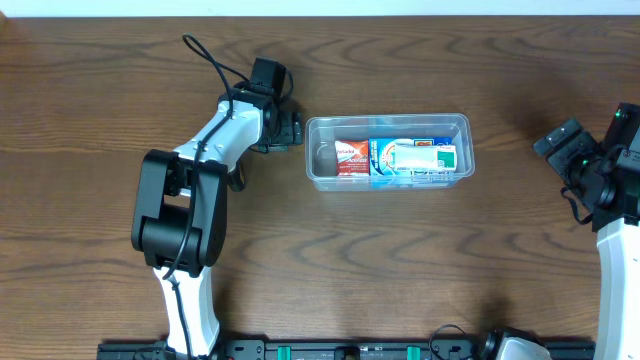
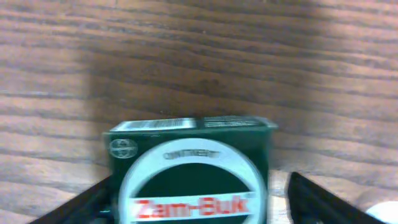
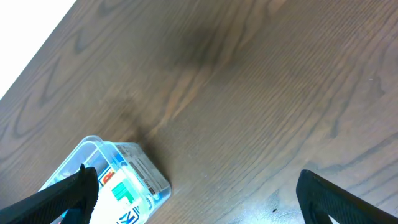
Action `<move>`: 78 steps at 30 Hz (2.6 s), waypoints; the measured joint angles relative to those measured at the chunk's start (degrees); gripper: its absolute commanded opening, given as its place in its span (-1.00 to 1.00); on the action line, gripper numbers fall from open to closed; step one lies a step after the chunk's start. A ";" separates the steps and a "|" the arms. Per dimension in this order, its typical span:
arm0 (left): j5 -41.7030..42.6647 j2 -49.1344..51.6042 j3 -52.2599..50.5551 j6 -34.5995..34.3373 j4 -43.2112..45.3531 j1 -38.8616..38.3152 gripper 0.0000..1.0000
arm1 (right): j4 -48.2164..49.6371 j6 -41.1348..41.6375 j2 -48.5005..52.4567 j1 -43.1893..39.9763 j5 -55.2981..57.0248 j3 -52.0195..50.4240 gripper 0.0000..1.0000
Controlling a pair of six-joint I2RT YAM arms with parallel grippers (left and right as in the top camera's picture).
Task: Pack container
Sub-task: 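Grasp the green Zam-Buk tin with the left gripper, then place the Zam-Buk tin upright in the container beside the sachet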
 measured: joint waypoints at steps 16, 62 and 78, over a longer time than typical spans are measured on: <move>-0.52 -0.57 0.09 -0.87 -5.07 0.04 0.37 | 0.00 -0.02 0.00 0.00 0.00 0.00 0.99; 4.48 -19.98 6.40 -10.32 -15.82 -15.76 0.33 | 0.00 0.00 0.00 0.00 0.00 0.00 0.99; 3.08 -6.43 6.40 -17.09 -11.69 -21.22 0.26 | 0.00 0.00 0.00 0.00 0.00 0.00 0.99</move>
